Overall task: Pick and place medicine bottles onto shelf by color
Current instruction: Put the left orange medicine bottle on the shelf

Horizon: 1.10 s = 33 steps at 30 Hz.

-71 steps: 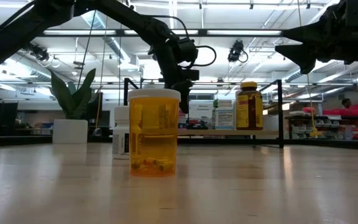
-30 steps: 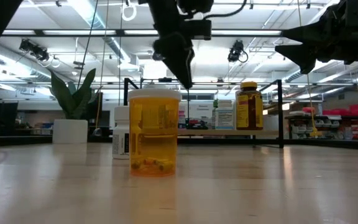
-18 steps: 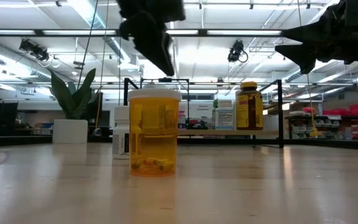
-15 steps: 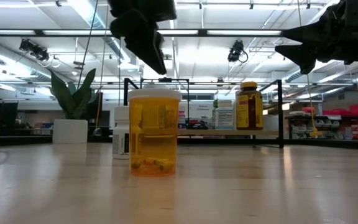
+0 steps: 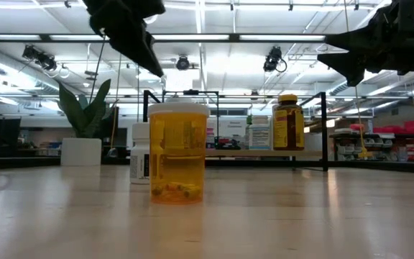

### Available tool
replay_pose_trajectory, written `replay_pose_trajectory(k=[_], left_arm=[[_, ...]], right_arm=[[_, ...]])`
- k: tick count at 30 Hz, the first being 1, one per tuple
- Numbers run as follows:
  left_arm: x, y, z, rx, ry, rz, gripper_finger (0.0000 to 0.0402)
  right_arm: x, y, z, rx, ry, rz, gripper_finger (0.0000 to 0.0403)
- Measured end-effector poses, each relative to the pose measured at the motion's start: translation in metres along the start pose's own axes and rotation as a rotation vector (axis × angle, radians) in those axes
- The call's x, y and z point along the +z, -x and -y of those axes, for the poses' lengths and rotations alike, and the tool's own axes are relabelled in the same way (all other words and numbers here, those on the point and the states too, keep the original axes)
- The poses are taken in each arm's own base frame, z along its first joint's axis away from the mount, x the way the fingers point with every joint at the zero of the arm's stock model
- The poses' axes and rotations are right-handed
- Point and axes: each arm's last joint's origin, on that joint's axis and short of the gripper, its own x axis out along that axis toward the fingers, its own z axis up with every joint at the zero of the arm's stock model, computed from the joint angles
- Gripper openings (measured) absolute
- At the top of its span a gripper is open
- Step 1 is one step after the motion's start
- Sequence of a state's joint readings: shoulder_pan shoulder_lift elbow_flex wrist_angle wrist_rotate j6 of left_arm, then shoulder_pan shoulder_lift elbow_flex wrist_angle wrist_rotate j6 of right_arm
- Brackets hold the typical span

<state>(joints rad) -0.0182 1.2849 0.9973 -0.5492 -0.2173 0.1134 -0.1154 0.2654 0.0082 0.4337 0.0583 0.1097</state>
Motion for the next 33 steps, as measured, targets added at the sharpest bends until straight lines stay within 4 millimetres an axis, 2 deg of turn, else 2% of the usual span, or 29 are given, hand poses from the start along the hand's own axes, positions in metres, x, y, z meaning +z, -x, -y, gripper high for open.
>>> replay_pose_trajectory(k=[7,15,19,27,33], left_arm=[[-0.013,0.013,0.011,-0.057,0.005,-0.049,0.0135],[-0.021,0.01,0.037,-0.34,0.01,-0.148,0.0137],[-0.022,0.015,0.055,-0.381,0.021,-0.171,0.0157],[-0.023,0.027,0.086,-0.395,0.13,-0.181,0.0223],[-0.026,0.039,0.11,-0.446,0.286,-0.211,0.0229]], right_arm=[[0.0,0.0,0.0,-0.001,0.0,-0.002,0.0265],[0.0,0.0,0.0,-0.001,0.001,-0.004,0.0265],[0.0,0.0,0.0,-0.001,0.001,-0.004,0.0265],[0.0,0.0,0.0,-0.001,0.001,-0.004,0.0265],[0.0,0.0,0.0,-0.001,0.001,-0.004,0.0265]])
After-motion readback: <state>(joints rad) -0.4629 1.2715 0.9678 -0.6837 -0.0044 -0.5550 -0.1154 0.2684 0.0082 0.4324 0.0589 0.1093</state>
